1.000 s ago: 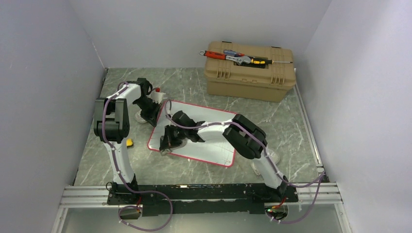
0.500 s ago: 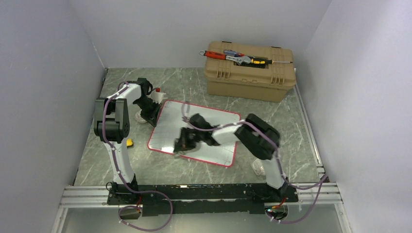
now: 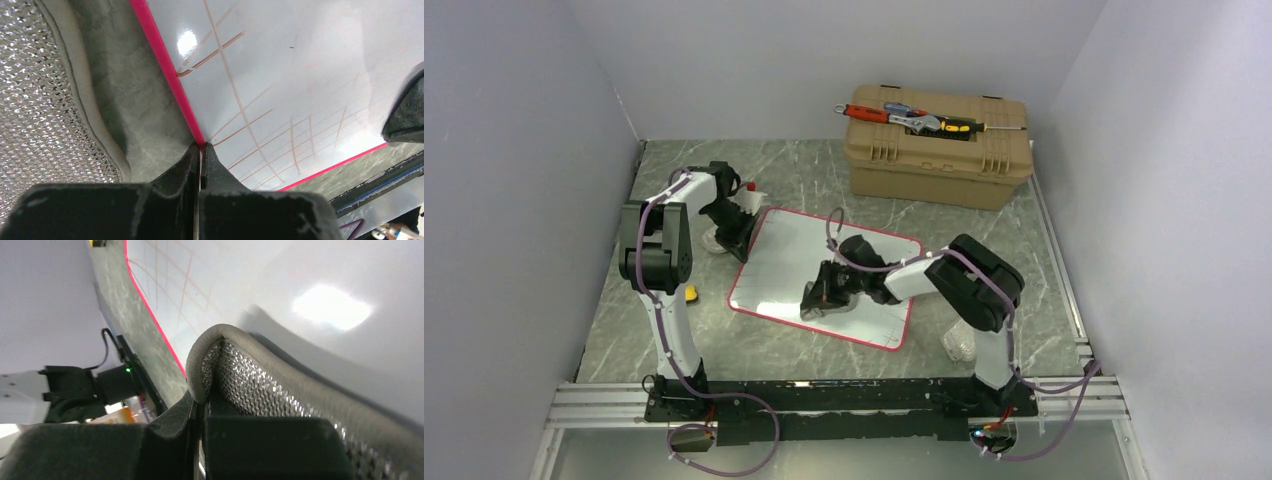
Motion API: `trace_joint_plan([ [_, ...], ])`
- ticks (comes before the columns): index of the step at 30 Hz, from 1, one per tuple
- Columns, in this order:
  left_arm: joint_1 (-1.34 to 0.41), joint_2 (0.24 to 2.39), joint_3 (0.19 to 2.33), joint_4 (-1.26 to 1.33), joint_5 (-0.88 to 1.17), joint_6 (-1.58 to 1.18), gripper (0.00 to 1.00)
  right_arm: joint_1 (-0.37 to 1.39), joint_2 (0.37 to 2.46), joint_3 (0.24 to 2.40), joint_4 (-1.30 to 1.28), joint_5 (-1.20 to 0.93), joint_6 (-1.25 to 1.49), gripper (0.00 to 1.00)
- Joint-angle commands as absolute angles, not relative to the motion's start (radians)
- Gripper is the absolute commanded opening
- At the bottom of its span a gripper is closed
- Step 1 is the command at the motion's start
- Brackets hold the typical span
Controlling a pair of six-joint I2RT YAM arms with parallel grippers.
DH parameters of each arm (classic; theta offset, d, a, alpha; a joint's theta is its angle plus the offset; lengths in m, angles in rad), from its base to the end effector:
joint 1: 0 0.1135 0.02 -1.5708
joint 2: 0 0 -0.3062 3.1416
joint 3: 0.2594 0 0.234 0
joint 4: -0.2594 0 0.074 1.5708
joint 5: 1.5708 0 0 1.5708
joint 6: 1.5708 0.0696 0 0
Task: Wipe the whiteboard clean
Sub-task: Hold the whiteboard at the center of the board.
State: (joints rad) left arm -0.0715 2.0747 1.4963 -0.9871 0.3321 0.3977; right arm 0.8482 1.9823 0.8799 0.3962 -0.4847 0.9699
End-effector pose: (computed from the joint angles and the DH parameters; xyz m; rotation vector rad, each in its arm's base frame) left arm 0.3882 -0.0506 0.1685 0.7084 2.9580 -0.5017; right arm 0.2411 0.3225 0.1314 -0.1400 2.6530 1.3618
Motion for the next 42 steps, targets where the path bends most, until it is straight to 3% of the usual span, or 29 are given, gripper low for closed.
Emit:
trace_joint_plan([
  [1,-0.095,2.156,1.433,-0.962,0.316,0.425,0.03,0.827,2.175,0.895,0.100,-0.324,0.905,0.00],
  [6,-0.095,2.163,1.426,-0.959,0.313,0.418,0.03,0.963,2.412,1.448,-0.130,-0.354,0.860,0.00],
  [8,-0.095,2.160,1.424,-0.957,0.313,0.418,0.03,0.978,2.454,1.558,-0.210,-0.349,0.841,0.00],
  [10,-0.094,2.158,1.419,-0.954,0.312,0.419,0.03,0.946,2.367,1.436,-0.165,-0.321,0.851,0.00],
  [15,-0.094,2.163,1.425,-0.952,0.315,0.426,0.03,0.747,2.016,0.875,-0.064,-0.184,0.828,0.00],
  [18,-0.094,2.162,1.422,-0.947,0.320,0.428,0.03,0.708,1.989,0.736,-0.011,-0.173,0.828,0.00],
  [22,-0.092,2.167,1.426,-0.952,0.325,0.422,0.03,0.789,2.173,1.003,0.010,-0.236,0.849,0.00],
  [26,-0.092,2.167,1.423,-0.953,0.317,0.419,0.03,0.890,2.390,1.454,-0.158,-0.286,0.800,0.00],
  [28,-0.092,2.169,1.425,-0.953,0.318,0.416,0.03,0.909,2.434,1.559,-0.235,-0.278,0.791,0.00],
  [30,-0.092,2.169,1.425,-0.952,0.321,0.416,0.03,0.892,2.388,1.438,-0.191,-0.269,0.819,0.00],
  [37,-0.089,2.160,1.427,-0.955,0.318,0.429,0.03,0.654,1.909,0.605,0.012,-0.194,0.862,0.00],
  [40,-0.086,2.156,1.433,-0.959,0.318,0.434,0.03,0.649,1.832,0.472,0.032,-0.198,0.872,0.00],
  [42,-0.085,2.157,1.433,-0.957,0.321,0.434,0.03,0.704,1.882,0.504,0.054,-0.222,0.889,0.00],
])
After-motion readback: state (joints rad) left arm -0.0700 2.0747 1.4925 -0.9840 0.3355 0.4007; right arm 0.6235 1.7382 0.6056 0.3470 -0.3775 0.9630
